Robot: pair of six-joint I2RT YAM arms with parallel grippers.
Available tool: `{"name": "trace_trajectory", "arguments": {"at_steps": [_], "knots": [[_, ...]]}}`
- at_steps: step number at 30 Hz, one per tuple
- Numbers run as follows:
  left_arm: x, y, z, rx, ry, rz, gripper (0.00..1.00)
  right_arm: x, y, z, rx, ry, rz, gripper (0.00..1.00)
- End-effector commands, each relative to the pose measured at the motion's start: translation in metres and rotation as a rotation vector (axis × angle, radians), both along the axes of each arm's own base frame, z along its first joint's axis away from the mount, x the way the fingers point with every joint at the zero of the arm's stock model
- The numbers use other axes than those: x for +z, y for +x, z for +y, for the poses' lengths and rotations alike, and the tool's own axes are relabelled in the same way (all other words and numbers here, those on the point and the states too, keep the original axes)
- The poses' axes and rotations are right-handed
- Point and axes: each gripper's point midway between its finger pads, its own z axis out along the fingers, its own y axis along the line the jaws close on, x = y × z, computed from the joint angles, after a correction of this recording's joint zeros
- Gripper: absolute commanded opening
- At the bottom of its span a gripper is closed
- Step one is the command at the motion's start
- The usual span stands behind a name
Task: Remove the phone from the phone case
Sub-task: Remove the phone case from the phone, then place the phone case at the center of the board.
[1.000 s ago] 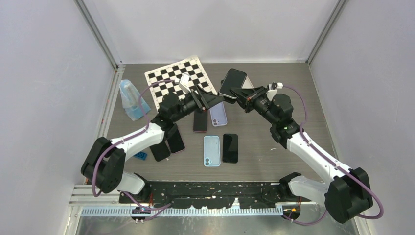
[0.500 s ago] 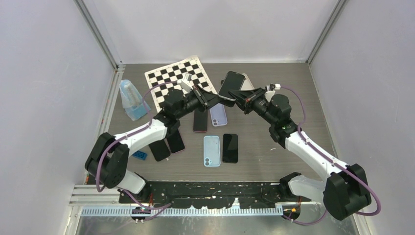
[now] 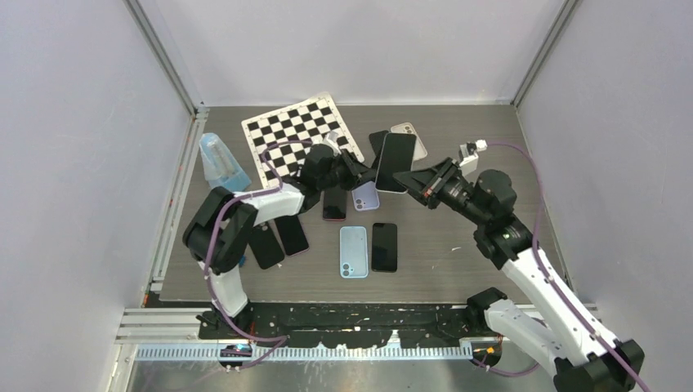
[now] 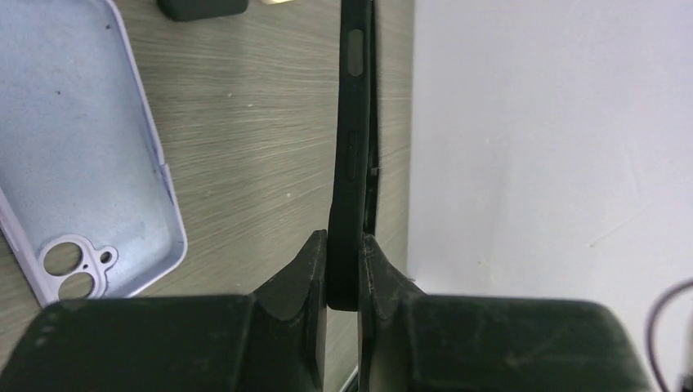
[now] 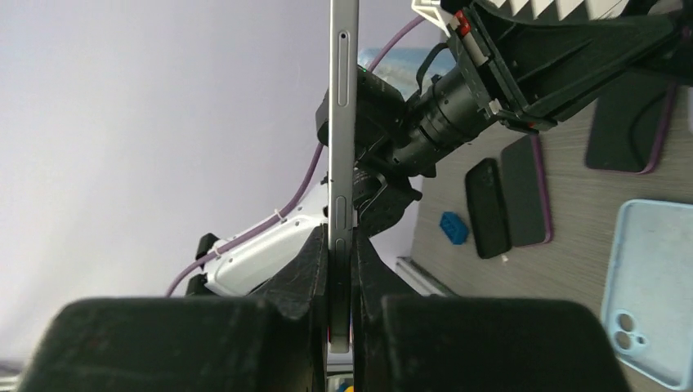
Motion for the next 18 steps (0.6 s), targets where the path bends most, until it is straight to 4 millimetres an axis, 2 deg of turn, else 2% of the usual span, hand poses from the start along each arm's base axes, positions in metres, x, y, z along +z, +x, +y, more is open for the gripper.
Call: {"name": "trace_trajectory", "arguments": {"at_steps": [1, 7, 10, 14, 18], "knots": [[0.013, 0.003, -0.029, -0.047, -0.019, -0.070, 0.00, -0.015, 0.001, -0.037, -0.159, -0.246, -0.036, 0.01], [-0.025, 0.000, -0.059, -0.044, 0.045, -0.013, 0.00, -0.072, 0.019, -0.081, -0.336, -0.457, 0.116, 0.01], [-0.034, 0.005, -0.074, -0.060, 0.087, -0.016, 0.00, -0.107, 0.021, -0.104, -0.385, -0.528, 0.233, 0.01], [-0.061, 0.003, -0.083, -0.067, 0.087, 0.033, 0.00, -0.138, 0.022, -0.131, -0.445, -0.547, 0.324, 0.00], [-0.079, 0.001, -0.089, -0.096, 0.100, 0.048, 0.00, -0.169, 0.028, -0.145, -0.449, -0.538, 0.397, 0.01]]}}
